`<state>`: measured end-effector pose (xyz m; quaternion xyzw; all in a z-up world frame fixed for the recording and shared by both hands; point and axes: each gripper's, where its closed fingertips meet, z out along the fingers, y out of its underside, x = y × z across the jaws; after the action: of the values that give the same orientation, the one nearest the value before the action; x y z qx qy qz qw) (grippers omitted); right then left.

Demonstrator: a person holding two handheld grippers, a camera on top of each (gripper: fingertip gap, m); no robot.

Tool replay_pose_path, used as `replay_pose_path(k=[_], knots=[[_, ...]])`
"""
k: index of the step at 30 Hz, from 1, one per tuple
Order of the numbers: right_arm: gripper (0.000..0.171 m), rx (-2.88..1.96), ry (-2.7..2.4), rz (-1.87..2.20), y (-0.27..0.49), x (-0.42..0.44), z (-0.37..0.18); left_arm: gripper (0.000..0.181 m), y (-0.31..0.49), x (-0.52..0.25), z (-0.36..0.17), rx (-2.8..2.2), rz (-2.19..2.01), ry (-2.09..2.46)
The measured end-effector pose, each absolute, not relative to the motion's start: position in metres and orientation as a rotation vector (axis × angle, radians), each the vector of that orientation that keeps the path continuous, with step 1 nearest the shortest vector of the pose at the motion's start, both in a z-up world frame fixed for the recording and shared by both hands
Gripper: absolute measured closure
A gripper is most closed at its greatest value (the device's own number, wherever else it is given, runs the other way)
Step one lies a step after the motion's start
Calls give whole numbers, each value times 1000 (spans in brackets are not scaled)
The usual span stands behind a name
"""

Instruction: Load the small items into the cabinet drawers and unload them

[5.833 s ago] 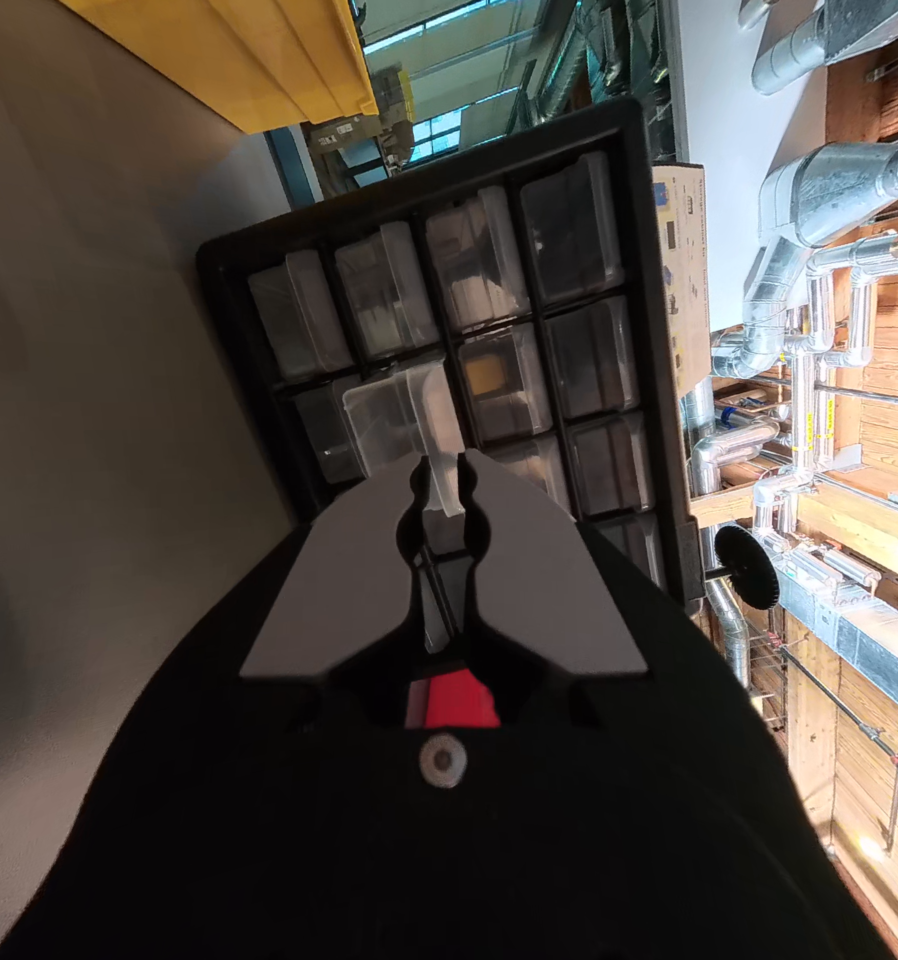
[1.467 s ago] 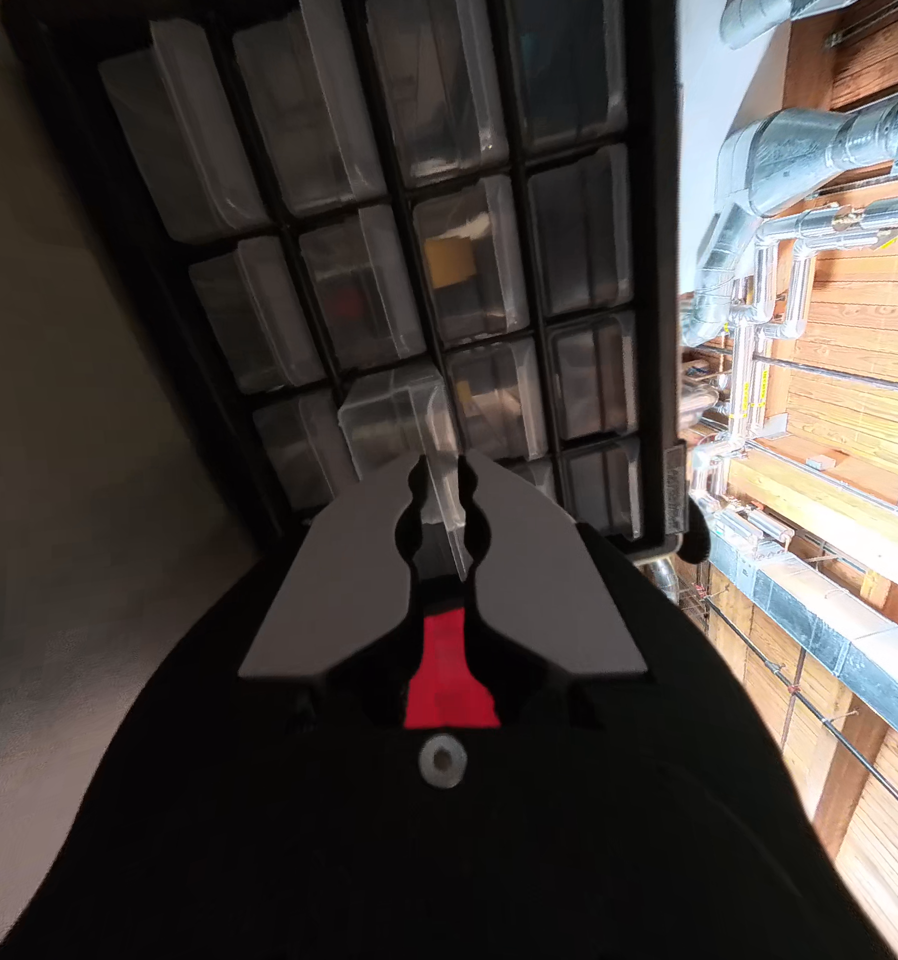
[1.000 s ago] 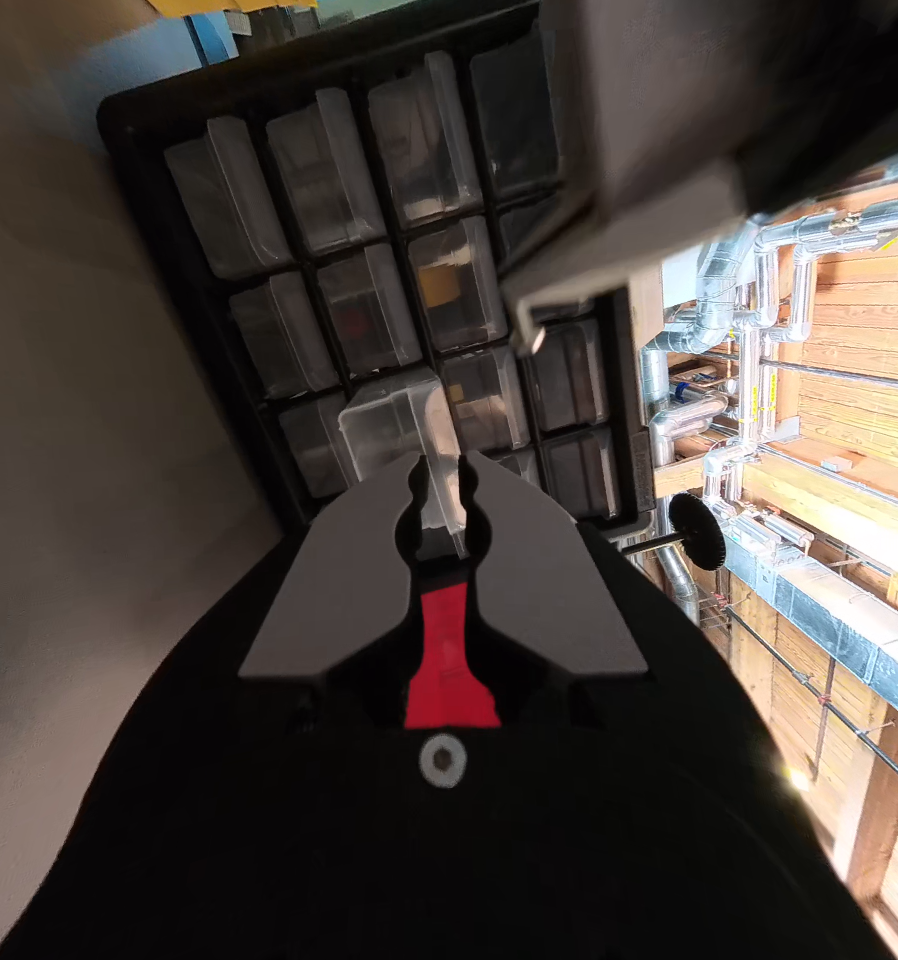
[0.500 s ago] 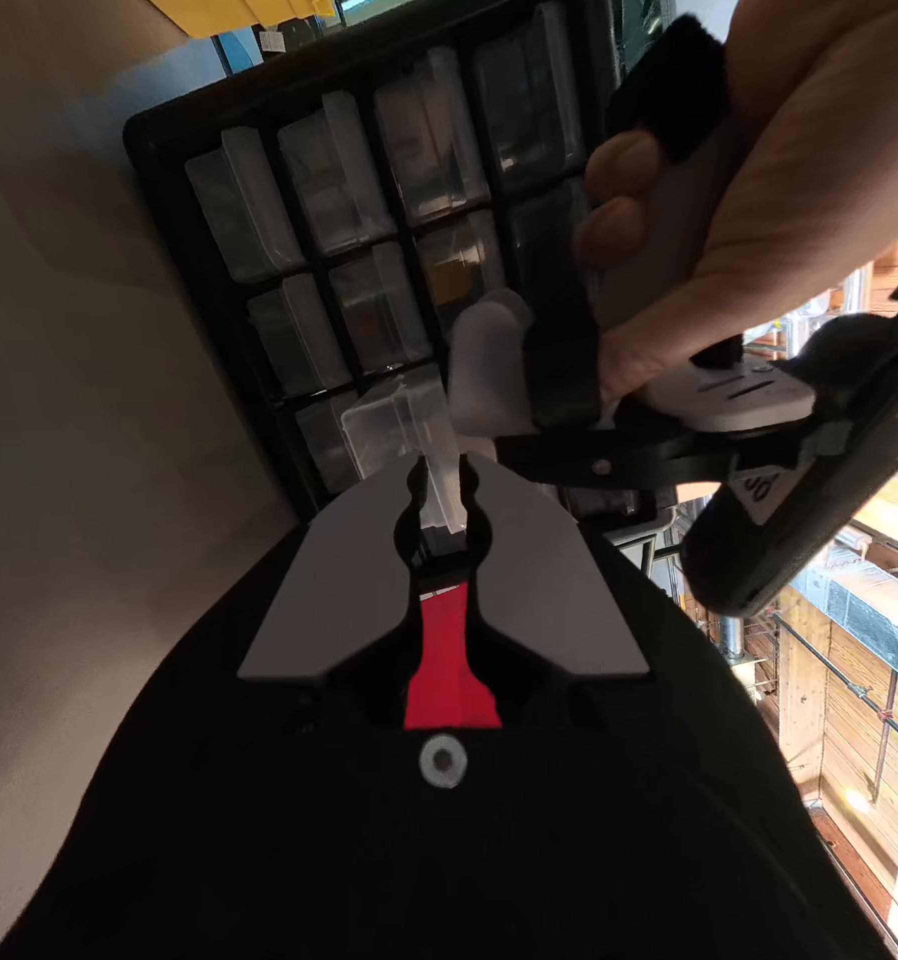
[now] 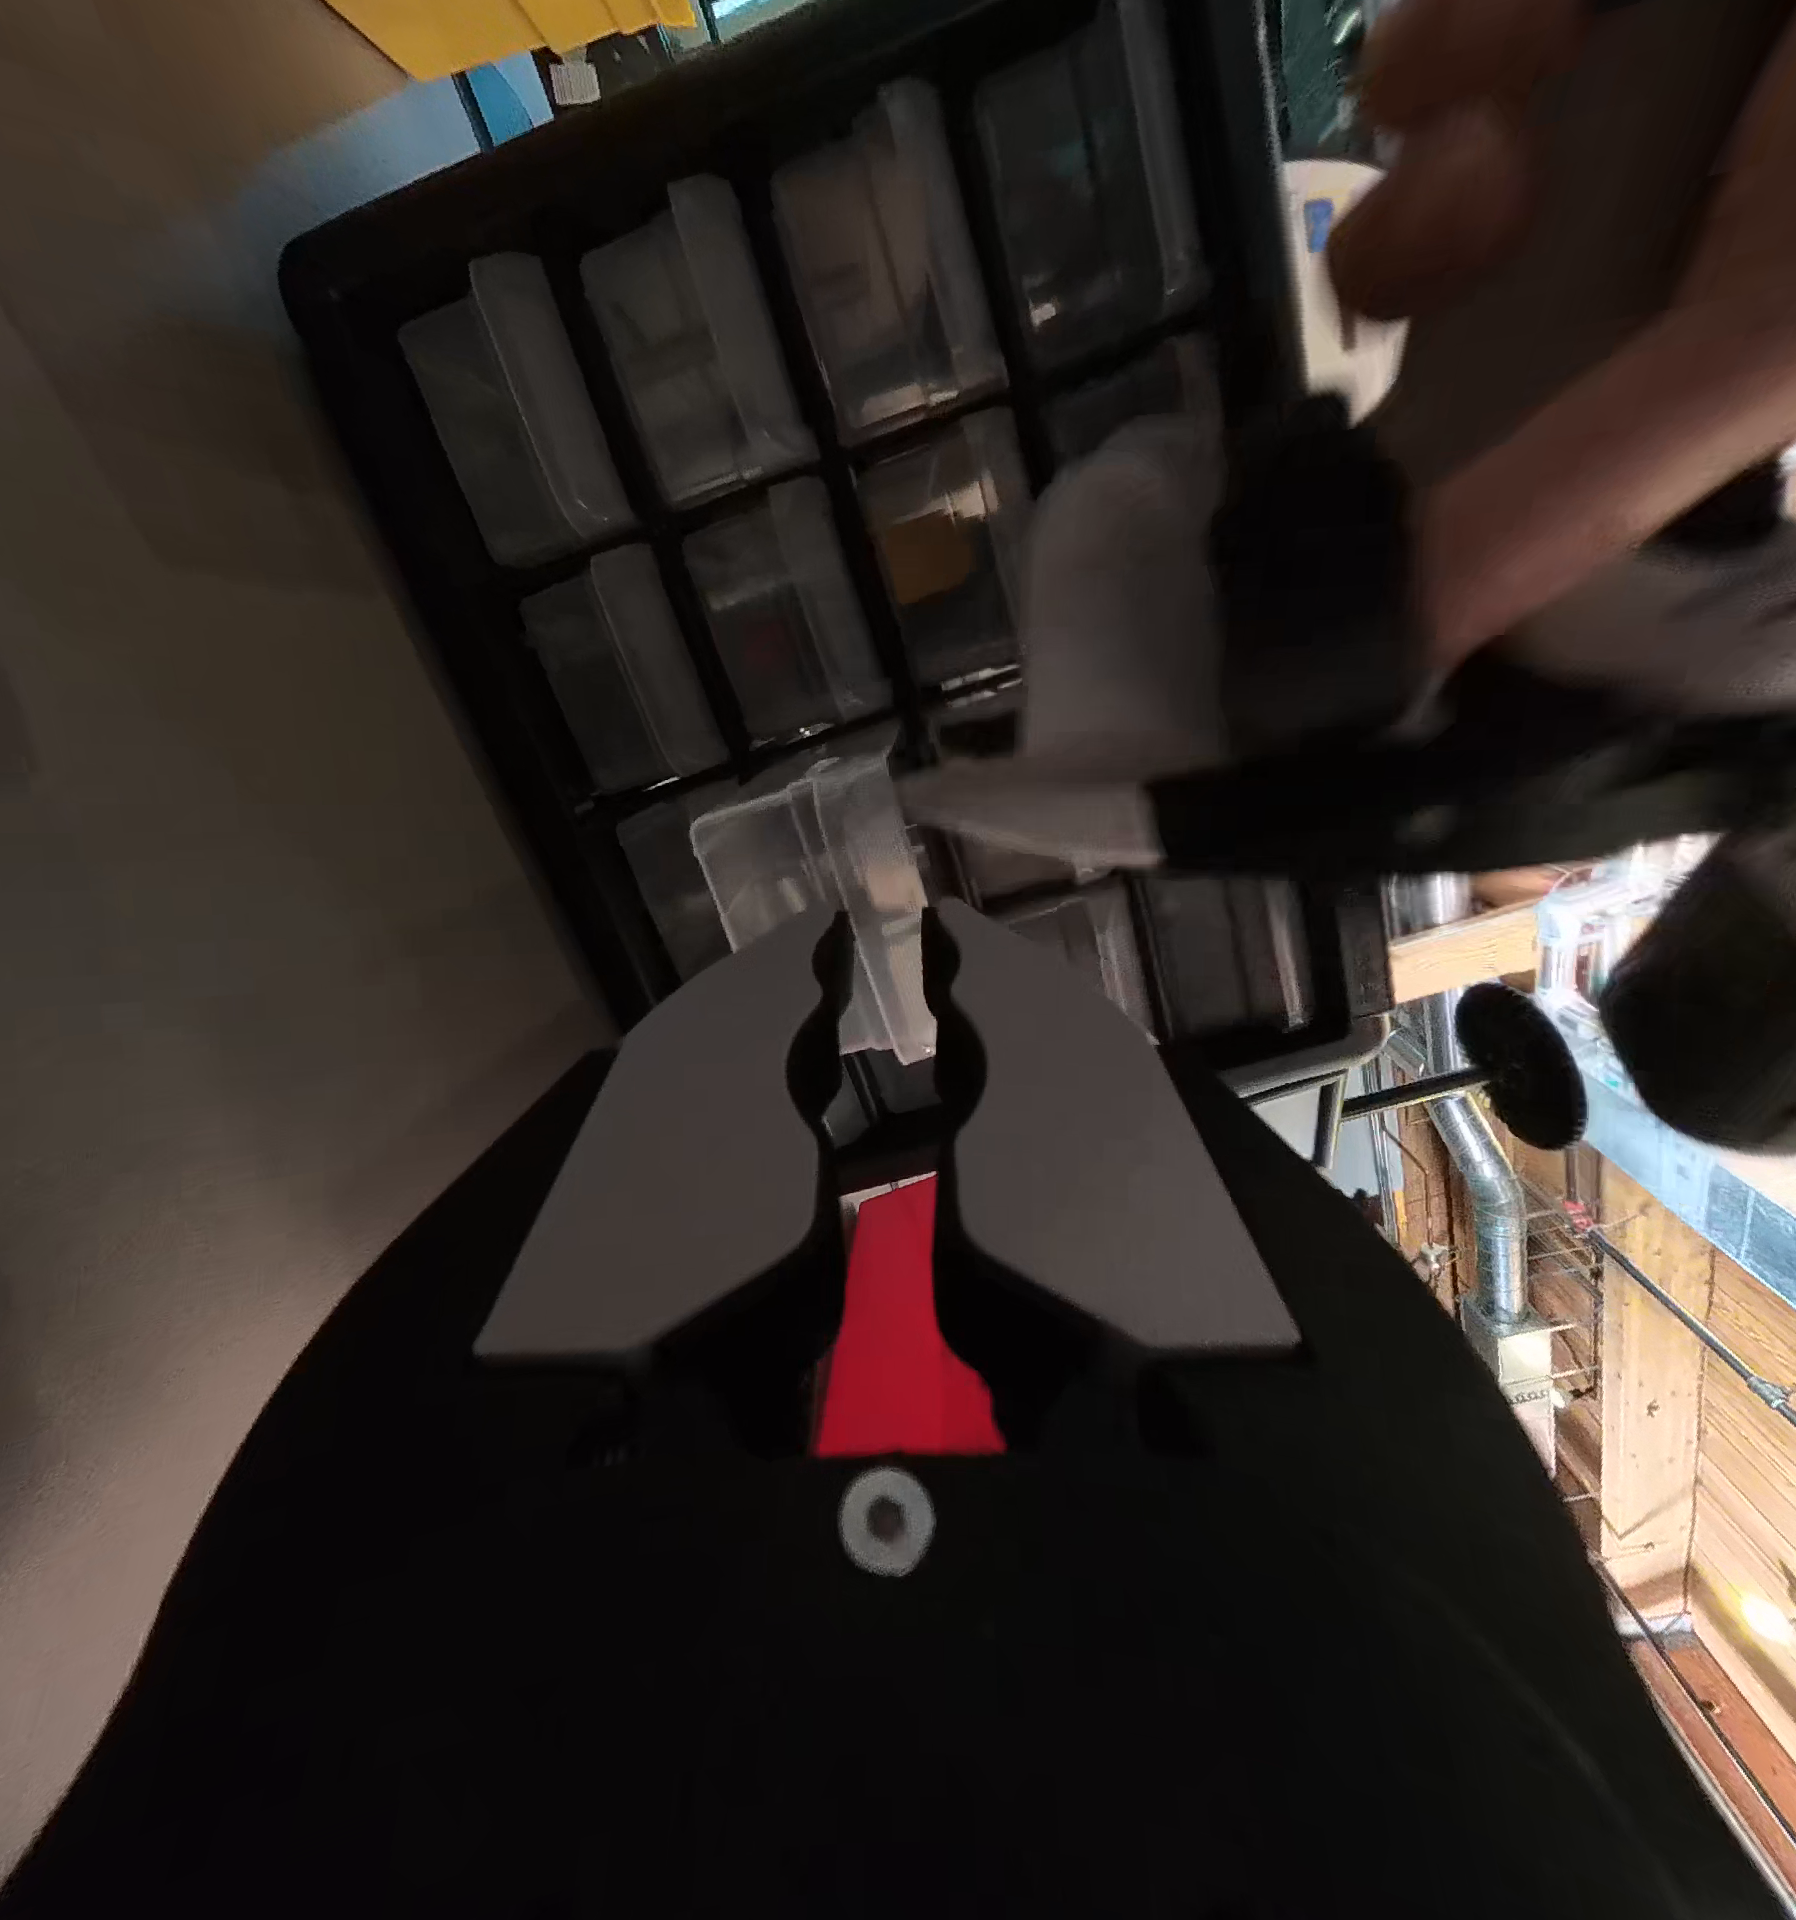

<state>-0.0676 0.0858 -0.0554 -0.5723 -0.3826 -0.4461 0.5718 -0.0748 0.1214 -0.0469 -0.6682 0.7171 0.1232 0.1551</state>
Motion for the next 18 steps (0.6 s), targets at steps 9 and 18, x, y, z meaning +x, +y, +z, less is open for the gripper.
replay_pose_path(k=[9,18], knots=[[157,-1336,-883,-1067,94,-66,-58,158,133,-209,-31,-2104,209,1690],[157,-1354,-806,-1112,129,-51,-57,148,151,-300,-58,-2350,-184,1296]])
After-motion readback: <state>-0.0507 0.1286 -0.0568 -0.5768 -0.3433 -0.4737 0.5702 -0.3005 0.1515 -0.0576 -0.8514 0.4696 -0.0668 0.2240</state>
